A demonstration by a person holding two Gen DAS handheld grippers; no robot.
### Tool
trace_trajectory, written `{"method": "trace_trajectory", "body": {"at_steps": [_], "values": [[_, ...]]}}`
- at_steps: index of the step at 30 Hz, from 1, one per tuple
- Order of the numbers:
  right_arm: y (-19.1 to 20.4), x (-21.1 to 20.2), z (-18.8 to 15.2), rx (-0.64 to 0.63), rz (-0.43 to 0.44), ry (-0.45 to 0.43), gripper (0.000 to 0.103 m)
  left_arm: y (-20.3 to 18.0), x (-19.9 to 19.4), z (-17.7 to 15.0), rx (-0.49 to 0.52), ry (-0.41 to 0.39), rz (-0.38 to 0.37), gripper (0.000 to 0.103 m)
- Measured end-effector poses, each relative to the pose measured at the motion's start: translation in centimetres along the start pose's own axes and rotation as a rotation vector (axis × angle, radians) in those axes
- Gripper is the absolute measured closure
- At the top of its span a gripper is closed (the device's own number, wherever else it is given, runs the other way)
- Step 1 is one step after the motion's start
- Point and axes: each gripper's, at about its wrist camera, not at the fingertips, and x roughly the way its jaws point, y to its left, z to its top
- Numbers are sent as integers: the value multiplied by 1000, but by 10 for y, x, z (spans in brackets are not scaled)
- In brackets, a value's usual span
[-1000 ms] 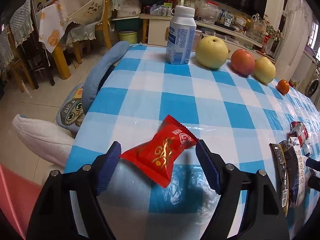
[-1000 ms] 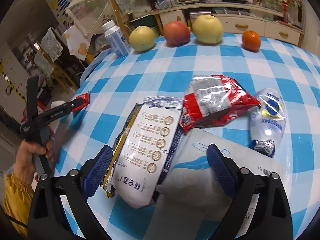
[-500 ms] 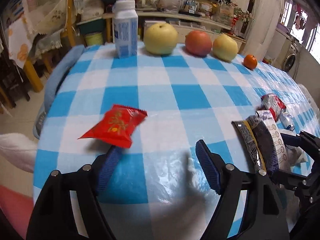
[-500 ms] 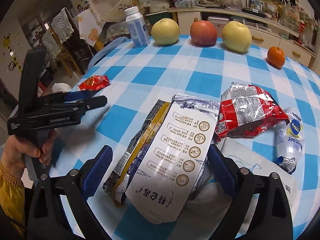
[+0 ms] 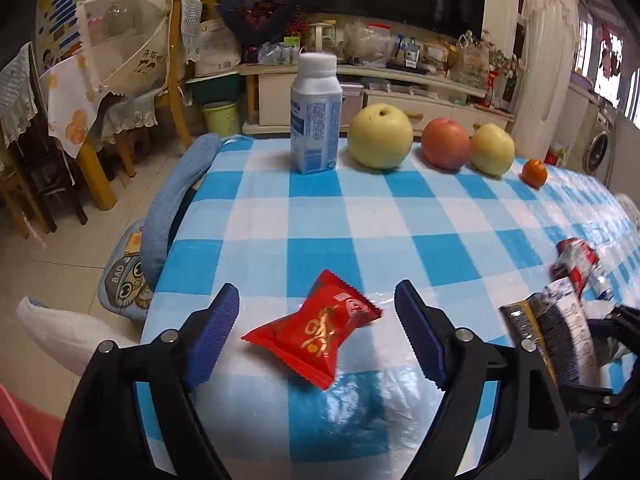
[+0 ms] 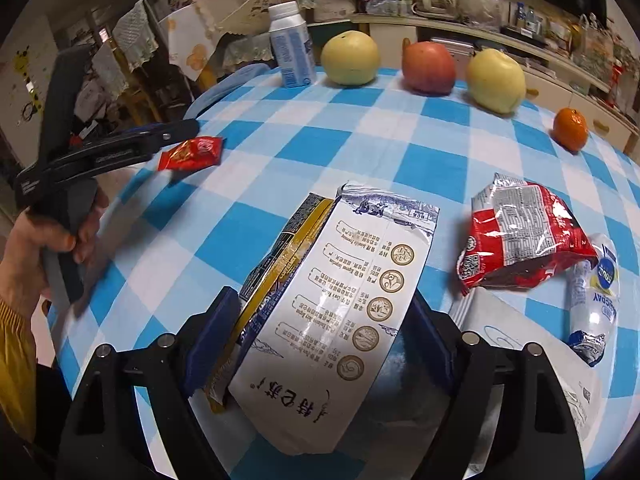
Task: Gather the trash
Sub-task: 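Grasp the red candy wrapper with the left gripper while the right grasps the white printed bag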
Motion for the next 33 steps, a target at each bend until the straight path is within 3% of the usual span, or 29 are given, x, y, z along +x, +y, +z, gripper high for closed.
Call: {"method": "trace_trajectory", "body": {"at_steps": [5, 7, 9, 14, 18, 21, 23, 25, 33], "values": [[1, 3, 0, -9, -24, 0, 20, -4, 19, -7, 30, 65, -46, 27], [-1, 3, 0, 7, -28, 2, 20, -6, 23, -8, 32, 83, -61, 48], [-4, 3, 0, 18, -34, 1, 20, -9, 25, -10, 35, 97, -63, 52], [-8, 3, 0, 37, -27, 8, 20, -20, 24, -10, 56, 102, -50, 55], [-6, 1, -1, 28, -12, 7, 20, -28, 22, -8, 82, 87, -20, 44], [-6, 3, -1, 27, -16, 10, 20, -31, 27, -7, 90, 102, -1, 44], [-6, 2, -1, 29, -16, 7, 24, -30, 27, -6, 75, 99, -9, 48], [-6, 2, -1, 29, -12, 6, 26, -30, 30, -5, 55, 111, -9, 66], [-5, 1, -2, 10, -6, -2, 34, -28, 23, -7, -41, 123, 18, 72]]}}
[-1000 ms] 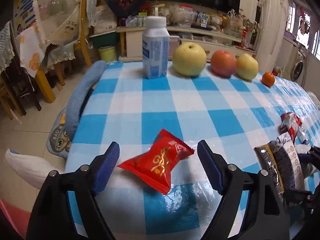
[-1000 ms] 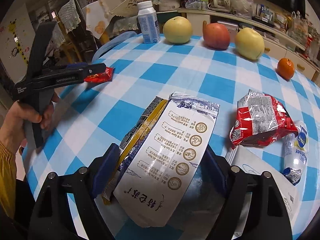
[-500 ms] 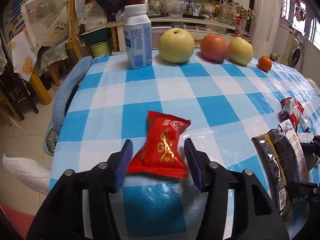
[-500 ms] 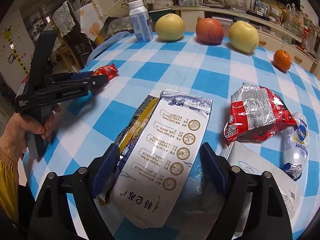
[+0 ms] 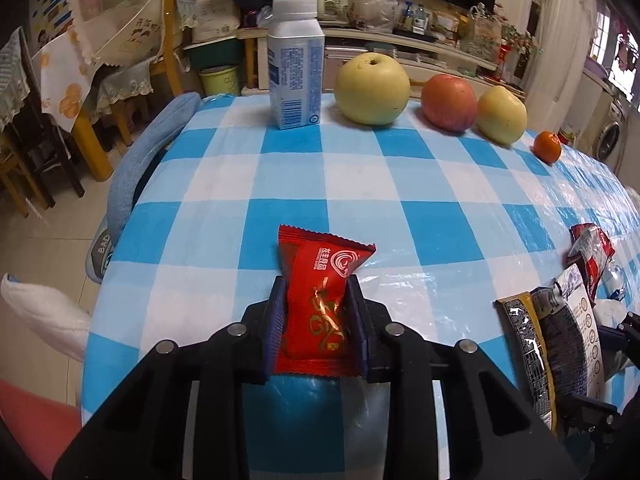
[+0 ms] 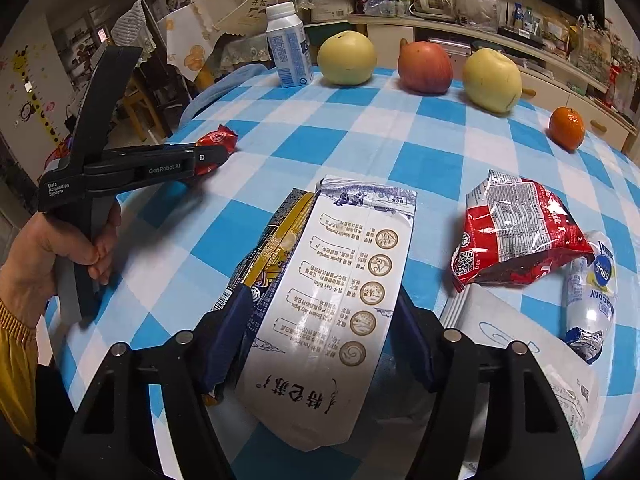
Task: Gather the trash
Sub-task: 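Grasp the red candy wrapper with the left gripper while the right grasps the white printed bag, then lift the candy wrapper and white bag and carry them over the pink bucket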
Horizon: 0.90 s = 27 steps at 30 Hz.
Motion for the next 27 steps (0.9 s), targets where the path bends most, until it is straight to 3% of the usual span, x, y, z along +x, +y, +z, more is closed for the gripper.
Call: {"method": "trace_trajectory", "body": {"at_steps": [7, 15, 27], "values": [[-9, -4, -1, 40, 42, -7, 42, 4, -20, -16, -49, -10, -13, 74], [-2, -12, -5, 27, 18, -31, 47, 6, -57, -38, -95, -49, -56, 74], [11, -41, -13, 40, 46, -109, 47, 7, -111, -74, -181, -110, -116, 74]]}}
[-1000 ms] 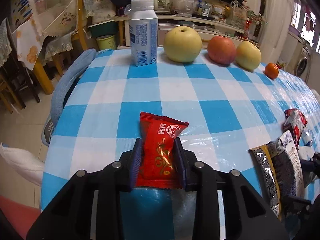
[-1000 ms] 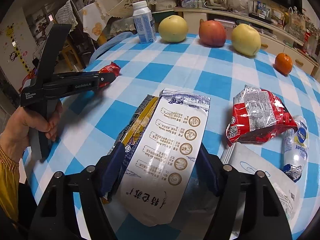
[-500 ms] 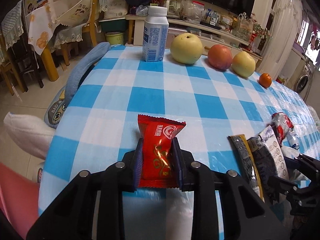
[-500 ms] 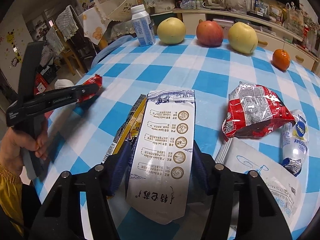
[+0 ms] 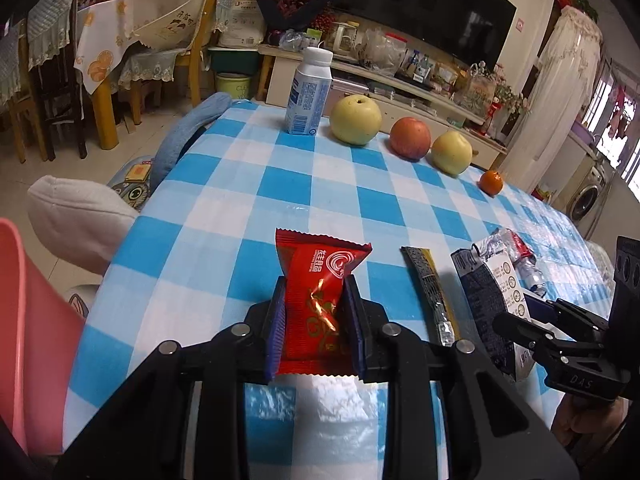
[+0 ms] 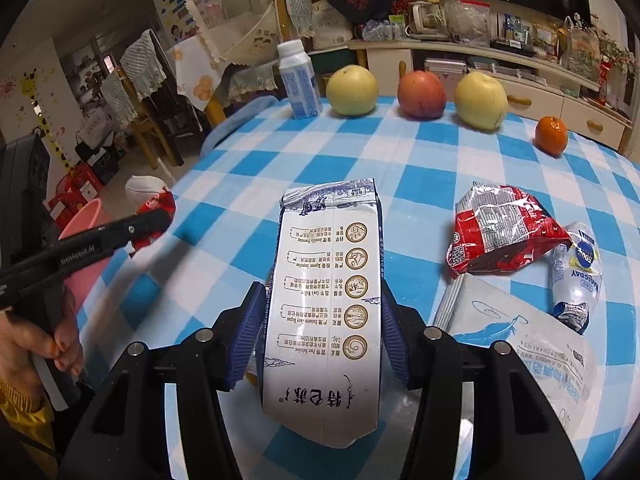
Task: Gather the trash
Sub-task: 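Lift the candy wrapper and white bag and carry them over the pink bucket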
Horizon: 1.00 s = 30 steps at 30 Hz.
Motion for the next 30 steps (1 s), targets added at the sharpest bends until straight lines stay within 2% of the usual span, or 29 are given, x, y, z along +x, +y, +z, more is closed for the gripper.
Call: {"method": "trace_trajectory", "body": {"at_steps": [11, 19, 23, 30], "values": [[24, -29, -3, 62, 123, -39, 47, 15, -41, 4, -46, -86, -34, 74], [65, -34, 8, 107, 256, -44, 47, 41, -73, 14, -123, -172, -60, 74], [101, -33, 19, 89, 325, -38, 47, 65, -90, 17, -175, -219, -24, 74], [187, -19, 46, 1, 420, -22, 47, 135, -130, 16, -332, -309, 100, 74]]}}
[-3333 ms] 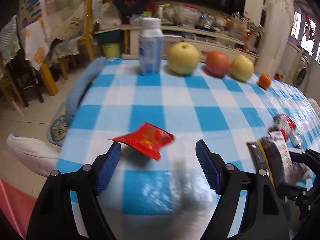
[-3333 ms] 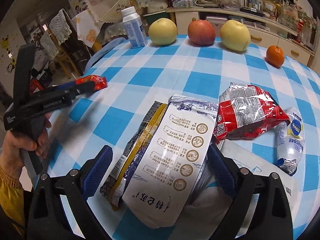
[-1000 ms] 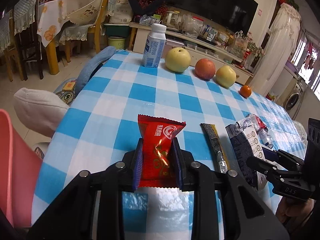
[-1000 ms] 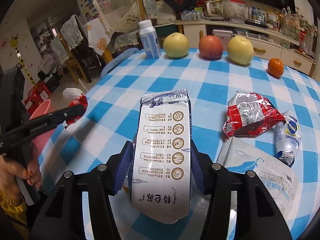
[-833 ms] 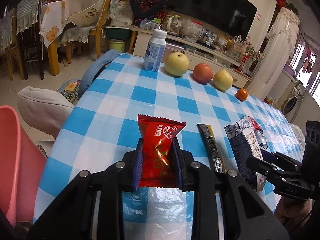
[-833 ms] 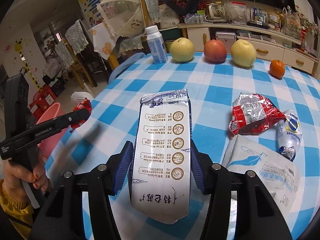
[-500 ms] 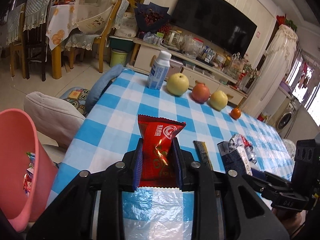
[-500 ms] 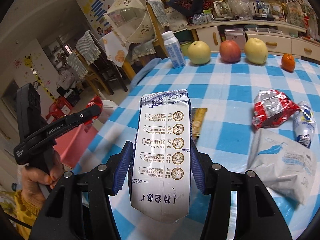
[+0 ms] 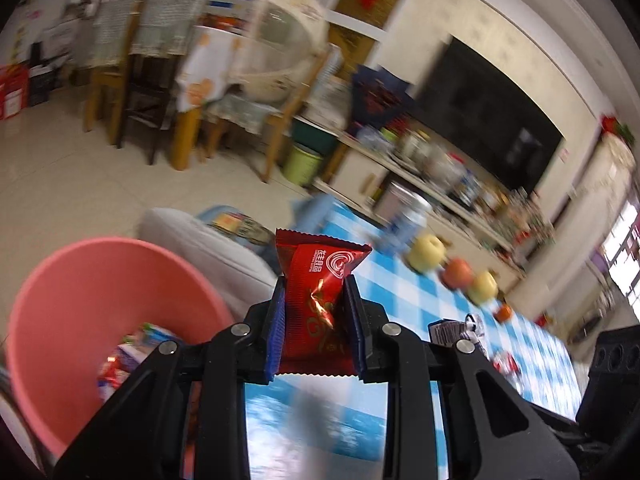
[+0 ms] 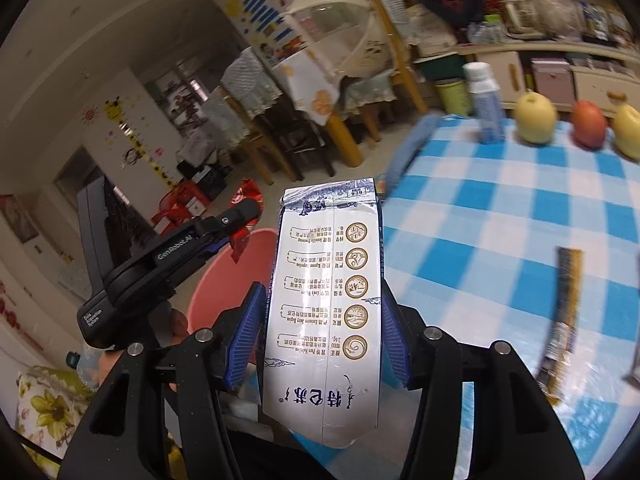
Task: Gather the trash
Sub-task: 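Lift the candy wrapper and white bag and carry them over the pink bucket, then open both grippers to drop the candy wrapper and white bag into the bucket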
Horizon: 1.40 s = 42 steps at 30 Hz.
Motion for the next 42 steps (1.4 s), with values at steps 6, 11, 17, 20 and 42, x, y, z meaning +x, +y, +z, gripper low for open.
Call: {"method": "trace_trajectory", "body": {"at_steps": [6, 11, 17, 20, 42], "values": [[65, 55, 18, -89, 64, 44, 47, 57, -21, 19, -108, -65, 117, 74], [105, 101, 24, -122, 104, 75, 46, 97, -34, 29, -187, -95, 188, 74], [110, 149, 15, -59, 84, 134, 31, 117, -33, 35, -205, -84, 282, 35], [100, 145, 7, -34, 58, 113, 23, 117, -32, 37, -201, -90, 302, 32], [33, 32, -48, -153, -246, 0, 9, 3, -25, 10, 123, -191, 132, 16]]}}
